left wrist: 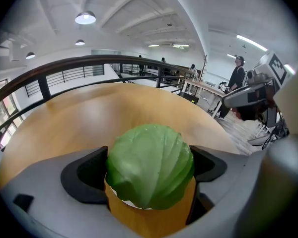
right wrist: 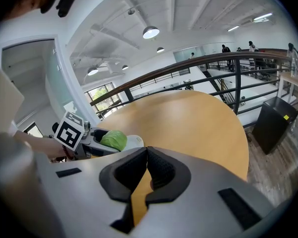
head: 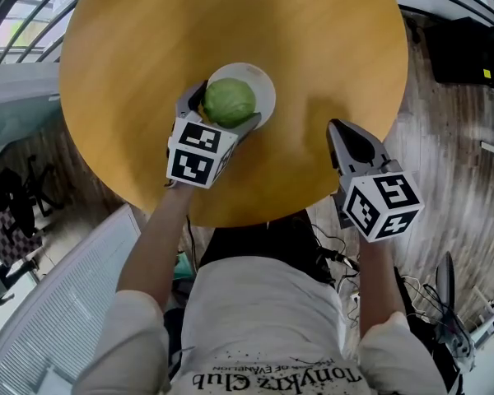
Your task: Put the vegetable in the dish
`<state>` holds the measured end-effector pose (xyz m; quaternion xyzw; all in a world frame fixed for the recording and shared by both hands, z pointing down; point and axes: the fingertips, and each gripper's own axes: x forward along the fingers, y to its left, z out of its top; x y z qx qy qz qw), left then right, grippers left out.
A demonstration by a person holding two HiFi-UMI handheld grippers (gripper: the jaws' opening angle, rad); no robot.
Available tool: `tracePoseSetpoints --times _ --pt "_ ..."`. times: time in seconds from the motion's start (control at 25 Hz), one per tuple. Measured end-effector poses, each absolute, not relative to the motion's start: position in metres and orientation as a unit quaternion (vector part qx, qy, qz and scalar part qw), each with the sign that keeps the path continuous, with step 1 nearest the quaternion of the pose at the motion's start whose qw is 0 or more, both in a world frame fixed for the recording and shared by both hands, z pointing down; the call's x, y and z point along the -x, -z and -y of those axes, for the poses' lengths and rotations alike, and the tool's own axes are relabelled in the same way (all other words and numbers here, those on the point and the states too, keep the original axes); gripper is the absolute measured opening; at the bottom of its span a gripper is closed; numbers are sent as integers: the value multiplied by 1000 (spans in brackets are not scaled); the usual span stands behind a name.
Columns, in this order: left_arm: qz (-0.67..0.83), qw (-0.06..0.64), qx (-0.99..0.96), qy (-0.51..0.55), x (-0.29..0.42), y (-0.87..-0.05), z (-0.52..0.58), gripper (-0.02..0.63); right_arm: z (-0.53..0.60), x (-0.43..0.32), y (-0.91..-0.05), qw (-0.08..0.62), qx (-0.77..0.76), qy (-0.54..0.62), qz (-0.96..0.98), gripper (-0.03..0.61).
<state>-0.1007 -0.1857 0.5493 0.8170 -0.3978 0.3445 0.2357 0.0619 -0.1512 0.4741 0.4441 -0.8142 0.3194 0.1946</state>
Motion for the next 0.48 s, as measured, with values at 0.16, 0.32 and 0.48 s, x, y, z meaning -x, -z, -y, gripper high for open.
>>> tracePoseSetpoints --times 0.16,0.32,0.48 --pt "394 232 -814 -357 96 -558 193 500 156 -66 -477 196 -446 -324 811 25" --pt "383 229 -814 -373 95 -563 194 501 154 -65 -479 194 -448 -329 808 25" --pt "377 227 -814 -379 90 -567 200 500 156 -66 -483 194 -449 -332 806 25"
